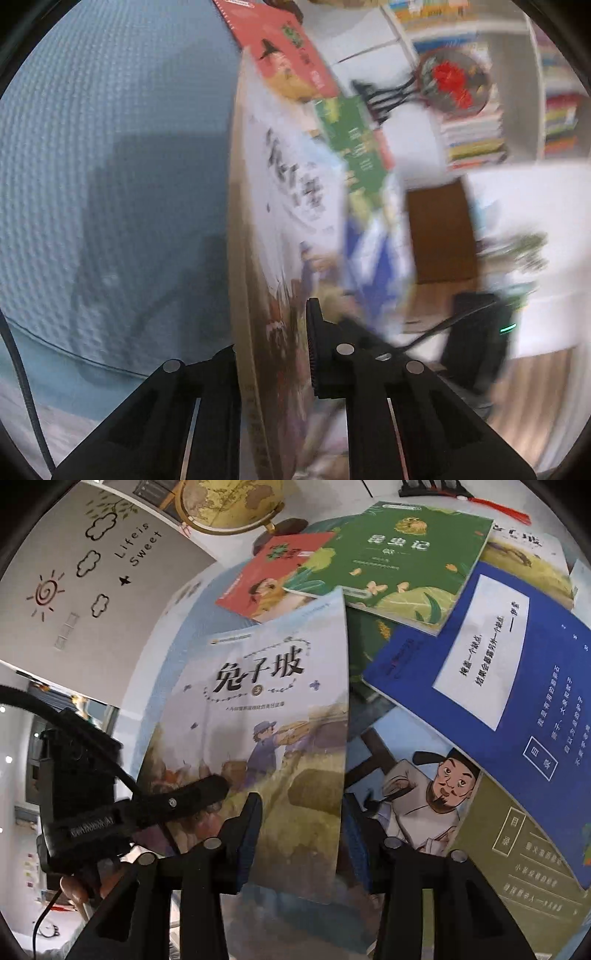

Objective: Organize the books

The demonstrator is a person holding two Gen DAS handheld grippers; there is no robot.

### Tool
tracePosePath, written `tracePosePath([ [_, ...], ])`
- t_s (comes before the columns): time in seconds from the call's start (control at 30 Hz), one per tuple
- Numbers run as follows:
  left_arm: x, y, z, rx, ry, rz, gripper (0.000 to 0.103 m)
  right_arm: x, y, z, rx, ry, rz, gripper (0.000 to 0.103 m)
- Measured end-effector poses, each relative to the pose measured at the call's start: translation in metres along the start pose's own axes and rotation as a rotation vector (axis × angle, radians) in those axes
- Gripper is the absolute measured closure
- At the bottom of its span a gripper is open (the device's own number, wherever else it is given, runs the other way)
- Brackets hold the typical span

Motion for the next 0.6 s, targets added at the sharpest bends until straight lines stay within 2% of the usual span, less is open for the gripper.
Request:
tracePosePath([
  [0.07, 0.005, -0.008, -0.005, -0.082, -0.036, -0.001, 0.093, 0.003, -0.011, -0.001, 0.124, 0.066, -0.016, 0.043],
  [0.17, 0.01, -0.012, -0.014, -0.177, -0.055, 0.019, 0.093, 0.005, -0.017, -0.004, 0.229, 0.12, -0.03, 0.038],
  [0.2, 0.01, -0.011, -0.014, -0.196, -0.064, 0.024, 0.093, 0.006, -0.016, -0.005, 0.253, 0.138, -0.032, 0.031],
  [0.27, 0.01, -0.009, -0.013, -0.218, -0.077, 0.04, 0.093, 0.006, -0.009, -0.008, 0.31, 0.194, -0.024, 0.025],
  [0.33, 0.008, -0.005, -0.011, -0.22, -0.087, 0.055, 0.094, 0.008, -0.003, -0.008, 0.368, 0.236, -0.029, 0.027],
  [0.4, 0.005, -0.003, -0.008, -0.189, -0.08, 0.071, 0.094, 0.009, 0.001, -0.004, 0.38, 0.246, -0.049, 0.054],
  [0.43, 0.003, -0.002, -0.006, -0.165, -0.074, 0.079, 0.094, 0.01, 0.003, -0.002, 0.369, 0.242, -0.049, 0.062],
  [0.53, -0.001, -0.001, 0.001, -0.015, -0.01, 0.095, 0.092, 0.007, 0.01, 0.011, 0.226, 0.154, -0.048, 0.073],
  [0.6, -0.008, -0.001, 0.004, 0.099, 0.051, 0.105, 0.09, 0.003, 0.014, 0.021, 0.111, 0.062, -0.04, 0.075],
])
Point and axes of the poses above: each gripper's, at about its wrist camera, not at the fingertips, and y roughly the way its jaws point, z to its left, x to its top, the point moved 4 cm from there along y, roughly the way its jaws point
